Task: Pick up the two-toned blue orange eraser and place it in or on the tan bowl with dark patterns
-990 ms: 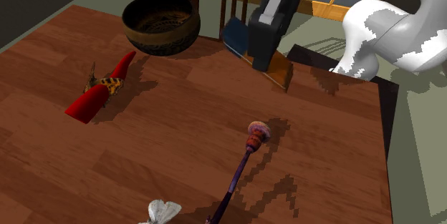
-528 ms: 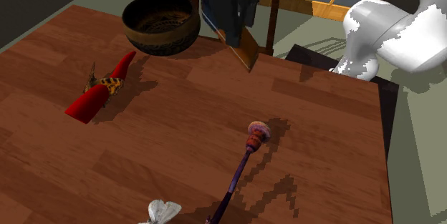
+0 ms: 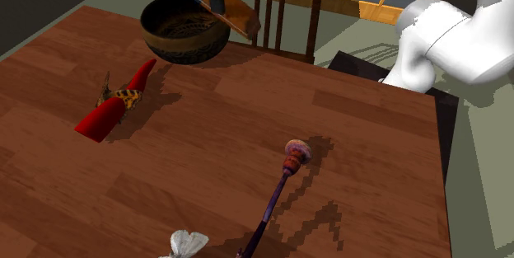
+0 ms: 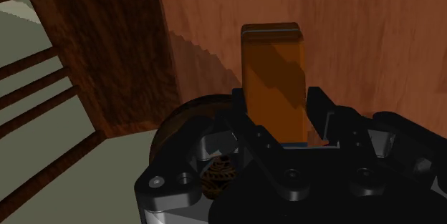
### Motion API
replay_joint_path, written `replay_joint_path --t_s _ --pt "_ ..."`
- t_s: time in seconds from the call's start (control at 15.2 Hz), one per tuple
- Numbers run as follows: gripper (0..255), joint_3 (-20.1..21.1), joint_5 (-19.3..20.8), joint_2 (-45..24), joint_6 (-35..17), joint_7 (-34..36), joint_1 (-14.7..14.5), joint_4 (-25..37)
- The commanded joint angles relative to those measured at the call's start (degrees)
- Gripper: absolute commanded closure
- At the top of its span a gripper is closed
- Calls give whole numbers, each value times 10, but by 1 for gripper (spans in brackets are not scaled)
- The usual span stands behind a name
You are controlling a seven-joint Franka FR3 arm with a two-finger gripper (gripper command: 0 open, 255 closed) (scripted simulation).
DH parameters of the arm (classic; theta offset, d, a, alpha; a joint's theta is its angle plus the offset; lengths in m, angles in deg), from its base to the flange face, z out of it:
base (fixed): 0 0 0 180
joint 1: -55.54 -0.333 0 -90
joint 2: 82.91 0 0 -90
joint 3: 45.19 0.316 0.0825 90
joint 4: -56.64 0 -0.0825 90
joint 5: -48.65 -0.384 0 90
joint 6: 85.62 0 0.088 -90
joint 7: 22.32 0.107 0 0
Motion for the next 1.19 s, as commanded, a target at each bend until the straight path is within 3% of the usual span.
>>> replay_joint_path --t_s 0.0,0.59,1.12 --pt "255 -16 -6 -34 1 -28 10 35" --pt "255 -77 -61 -201 47 -154 84 240" --pt "255 -74 -51 -174 -27 -149 76 142"
